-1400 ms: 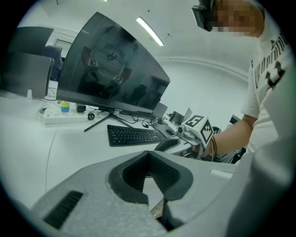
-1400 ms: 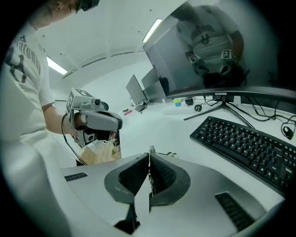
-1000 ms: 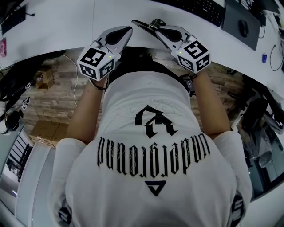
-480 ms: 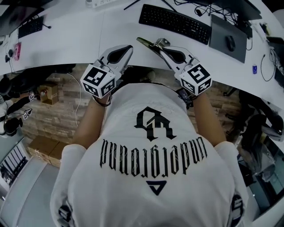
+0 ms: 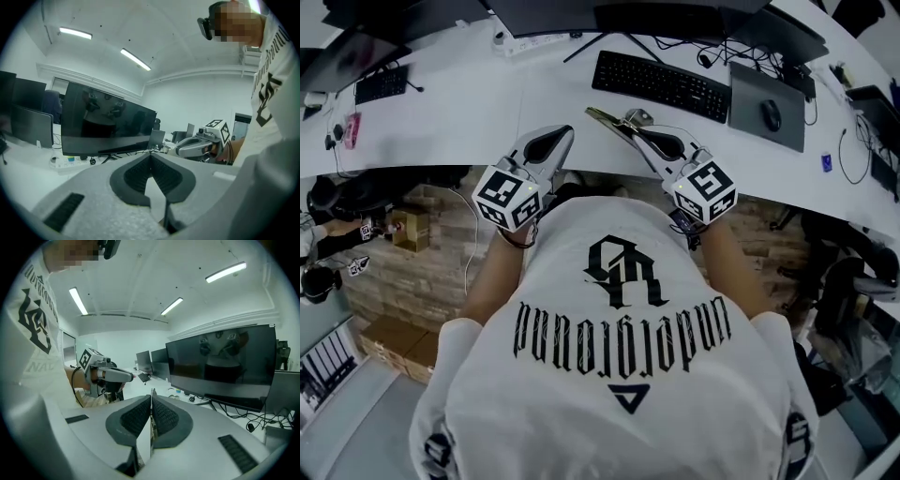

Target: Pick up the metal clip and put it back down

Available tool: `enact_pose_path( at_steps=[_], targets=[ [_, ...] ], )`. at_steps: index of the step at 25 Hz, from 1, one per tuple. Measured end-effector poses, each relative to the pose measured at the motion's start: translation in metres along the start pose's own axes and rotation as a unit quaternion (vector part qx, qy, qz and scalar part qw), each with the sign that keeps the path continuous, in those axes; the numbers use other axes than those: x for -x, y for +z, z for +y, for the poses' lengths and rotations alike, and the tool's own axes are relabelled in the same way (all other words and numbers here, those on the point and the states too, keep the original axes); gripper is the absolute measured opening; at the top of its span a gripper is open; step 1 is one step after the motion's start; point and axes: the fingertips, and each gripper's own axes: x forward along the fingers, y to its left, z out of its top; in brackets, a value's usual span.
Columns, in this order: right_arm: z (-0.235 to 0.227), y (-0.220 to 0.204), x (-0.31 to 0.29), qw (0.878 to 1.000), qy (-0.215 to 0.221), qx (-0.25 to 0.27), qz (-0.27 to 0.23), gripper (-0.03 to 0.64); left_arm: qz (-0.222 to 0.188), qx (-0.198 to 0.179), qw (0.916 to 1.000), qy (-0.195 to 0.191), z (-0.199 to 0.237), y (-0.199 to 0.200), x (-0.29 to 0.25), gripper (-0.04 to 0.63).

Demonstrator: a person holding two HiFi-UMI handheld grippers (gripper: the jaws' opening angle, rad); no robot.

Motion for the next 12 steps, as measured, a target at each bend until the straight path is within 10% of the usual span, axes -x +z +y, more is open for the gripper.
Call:
enact_pose_path(
  at_steps=[12],
  targets=[
    [0.016, 0.021, -0.032, 0.998, -0.057, -0.029, -0.008, 0.02, 0.01, -0.014, 0.9982, -0.058, 0.033, 0.013, 0.025, 0.012]
  ],
)
